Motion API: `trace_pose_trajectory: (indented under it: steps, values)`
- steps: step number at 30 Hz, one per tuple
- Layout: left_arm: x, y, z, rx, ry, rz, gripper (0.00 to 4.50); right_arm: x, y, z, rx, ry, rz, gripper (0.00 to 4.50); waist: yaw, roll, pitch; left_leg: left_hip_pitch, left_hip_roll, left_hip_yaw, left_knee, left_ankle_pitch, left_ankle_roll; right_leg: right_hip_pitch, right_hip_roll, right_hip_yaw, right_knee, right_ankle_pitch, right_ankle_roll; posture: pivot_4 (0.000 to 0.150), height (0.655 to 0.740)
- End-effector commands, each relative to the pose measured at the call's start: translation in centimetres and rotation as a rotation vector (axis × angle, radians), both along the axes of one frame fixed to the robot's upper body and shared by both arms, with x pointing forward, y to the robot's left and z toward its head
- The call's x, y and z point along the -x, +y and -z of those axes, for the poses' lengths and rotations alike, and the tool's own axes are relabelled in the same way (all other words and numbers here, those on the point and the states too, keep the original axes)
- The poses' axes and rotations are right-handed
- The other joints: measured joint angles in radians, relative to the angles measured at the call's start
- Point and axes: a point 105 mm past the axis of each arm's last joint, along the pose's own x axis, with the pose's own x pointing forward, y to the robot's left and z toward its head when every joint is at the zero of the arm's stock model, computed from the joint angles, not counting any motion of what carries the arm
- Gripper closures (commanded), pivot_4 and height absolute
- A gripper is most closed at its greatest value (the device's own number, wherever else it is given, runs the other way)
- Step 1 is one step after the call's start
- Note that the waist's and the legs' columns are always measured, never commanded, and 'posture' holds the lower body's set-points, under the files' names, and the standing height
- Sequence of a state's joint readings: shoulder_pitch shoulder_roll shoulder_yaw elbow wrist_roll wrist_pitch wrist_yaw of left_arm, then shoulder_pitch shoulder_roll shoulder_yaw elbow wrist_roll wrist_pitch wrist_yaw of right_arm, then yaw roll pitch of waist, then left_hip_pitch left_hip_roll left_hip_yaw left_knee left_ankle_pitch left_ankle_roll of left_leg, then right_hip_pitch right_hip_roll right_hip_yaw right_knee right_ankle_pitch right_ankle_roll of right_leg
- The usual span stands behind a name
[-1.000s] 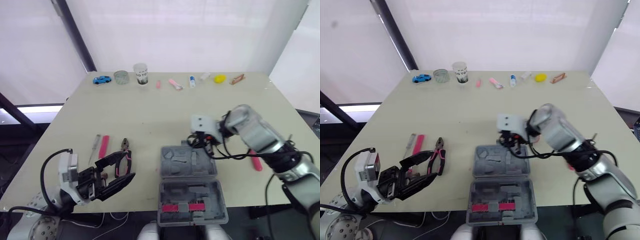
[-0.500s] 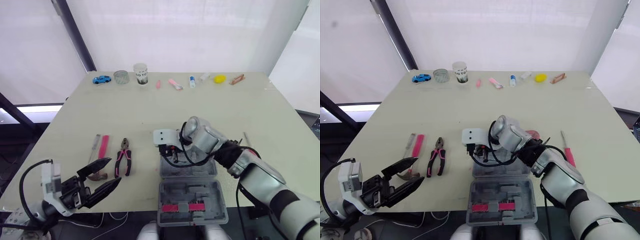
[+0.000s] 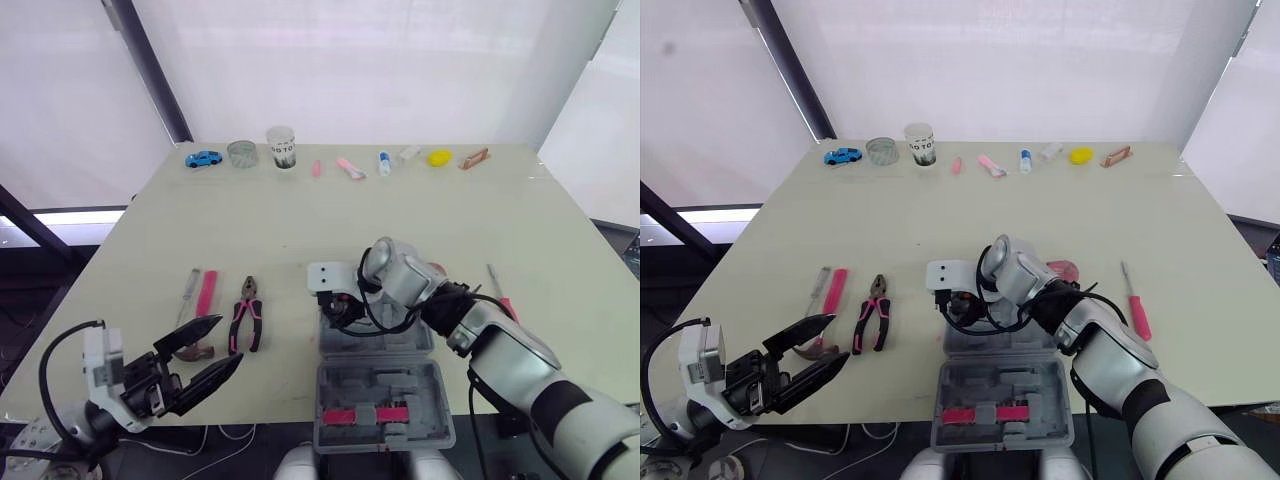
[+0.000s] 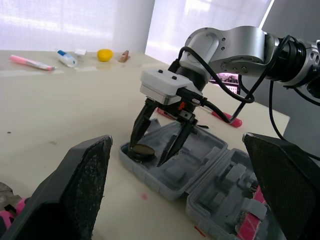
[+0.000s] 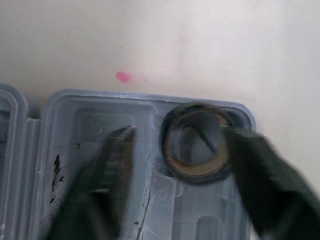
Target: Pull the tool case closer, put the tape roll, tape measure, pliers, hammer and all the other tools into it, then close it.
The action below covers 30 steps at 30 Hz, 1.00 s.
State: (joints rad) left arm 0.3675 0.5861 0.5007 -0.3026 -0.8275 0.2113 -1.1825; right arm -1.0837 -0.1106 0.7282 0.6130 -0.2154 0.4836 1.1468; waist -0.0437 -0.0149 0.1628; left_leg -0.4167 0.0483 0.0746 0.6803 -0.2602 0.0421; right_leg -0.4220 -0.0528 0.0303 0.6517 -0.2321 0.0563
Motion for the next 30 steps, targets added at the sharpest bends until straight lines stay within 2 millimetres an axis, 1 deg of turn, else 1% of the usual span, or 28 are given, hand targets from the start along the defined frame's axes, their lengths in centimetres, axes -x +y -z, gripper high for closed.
trace_pose_trajectory:
  steps: [1, 5, 7, 10, 12, 13, 16, 19, 22, 24, 25, 26, 30]
  values:
    - [0.2, 0.0, -0.4, -0.010, -0.021, 0.007, 0.00, -0.2, 0.6, -1.7, -0.072, -0.013, -0.001, 0.04, 0.000, 0.000, 0.000, 0.000, 0.000, 0.000, 0.000, 0.000, 0.000, 0.000, 0.000, 0.000, 0.000, 0.000, 0.000, 0.150, 0.7400]
    - [0.2, 0.0, -0.4, -0.008, -0.022, 0.004, 0.00, 0.6, 0.8, -2.8, -0.205, 0.082, 0.015, 0.04, 0.001, 0.000, 0.000, 0.000, 0.002, -0.001, 0.000, 0.000, 0.000, 0.000, 0.000, -0.001, 0.000, 0.000, 0.000, 0.150, 0.7400]
    - [0.2, 0.0, -0.3, -0.006, -0.023, 0.001, 0.00, 0.6, 0.2, -3.0, -0.275, 0.125, 0.045, 0.04, 0.001, 0.000, 0.000, 0.000, 0.004, -0.001, -0.001, 0.000, 0.000, 0.000, 0.000, -0.001, 0.000, 0.000, -0.001, 0.150, 0.7400]
    - [0.3, 0.0, -0.3, -0.004, -0.022, -0.004, 0.00, 0.1, -0.6, -3.1, -0.354, 0.129, 0.087, 0.04, 0.002, 0.000, 0.000, 0.000, 0.004, -0.001, -0.001, 0.000, 0.000, 0.000, 0.000, -0.001, 0.000, 0.000, -0.001, 0.150, 0.7400]
    - [0.3, 0.0, -0.2, -0.002, -0.022, -0.007, 0.00, 0.0, -0.5, -3.5, -0.428, 0.145, 0.114, 0.56, 0.001, 0.000, 0.000, 0.000, 0.004, -0.001, -0.001, 0.000, 0.000, 0.000, -0.001, -0.001, 0.000, 0.000, -0.001, 0.150, 0.7400]
    - [0.3, 0.0, -0.2, -0.002, -0.022, -0.007, 0.00, 0.0, -0.4, -3.6, -0.454, 0.159, 0.127, 0.93, 0.000, 0.000, 0.000, 0.000, 0.004, 0.000, -0.001, 0.000, 0.000, 0.000, -0.001, -0.001, 0.000, 0.000, -0.001, 0.150, 0.7400]
    - [0.2, 0.1, -0.1, 0.000, -0.022, -0.009, 0.00, -0.4, -0.3, -3.4, -0.526, 0.150, 0.165, 2.34, -0.003, 0.000, 0.000, 0.000, 0.005, -0.001, -0.001, 0.000, 0.000, 0.000, 0.001, -0.001, 0.001, -0.001, -0.001, 0.150, 0.7400]
    - [0.0, 0.2, -0.2, 0.000, -0.024, -0.011, 0.00, -0.7, -0.2, -2.7, -0.574, 0.135, 0.194, 2.34, -0.002, 0.000, 0.000, 0.001, 0.005, -0.001, -0.002, 0.000, 0.000, 0.000, 0.001, -0.002, 0.001, -0.002, -0.003, 0.150, 0.7400]
    - [-0.2, 0.2, -0.2, -0.002, -0.026, -0.008, 0.00, -1.0, -0.4, -1.8, -0.579, 0.124, 0.213, 2.34, -0.001, 0.000, 0.000, 0.000, 0.005, 0.000, -0.003, 0.001, -0.001, 0.000, 0.001, -0.002, 0.001, -0.002, -0.003, 0.150, 0.7400]
    - [-0.3, 0.1, -0.2, -0.003, -0.027, -0.004, 0.00, -1.1, -0.5, -1.3, -0.582, 0.118, 0.227, 2.93, 0.000, 0.000, 0.000, 0.000, 0.005, 0.000, -0.003, 0.001, -0.001, 0.000, 0.001, -0.002, 0.001, -0.002, -0.003, 0.150, 0.7400]
    - [-0.3, 0.0, -0.2, -0.003, -0.027, -0.003, 0.00, -1.0, -0.5, -1.2, -0.581, 0.122, 0.224, 3.38, 0.000, 0.000, 0.000, 0.000, 0.005, -0.001, -0.003, 0.001, -0.001, 0.000, 0.001, -0.002, 0.001, -0.002, -0.003, 0.150, 0.7400]
    - [-0.3, 0.0, -0.2, -0.004, -0.027, -0.002, 0.00, -1.0, -0.5, -1.0, -0.578, 0.122, 0.220, 3.66, 0.000, 0.000, 0.000, 0.000, 0.005, 0.000, -0.003, 0.001, -0.001, 0.000, 0.001, -0.002, 0.001, -0.002, -0.003, 0.150, 0.7400]
    - [-0.4, 0.0, -0.2, -0.004, -0.026, 0.002, 0.00, -1.0, -0.3, -0.7, -0.593, 0.105, 0.225, 3.66, 0.000, 0.000, 0.000, 0.000, 0.005, -0.001, -0.003, 0.001, -0.002, 0.000, 0.002, -0.003, 0.001, -0.002, -0.003, 0.150, 0.7400]
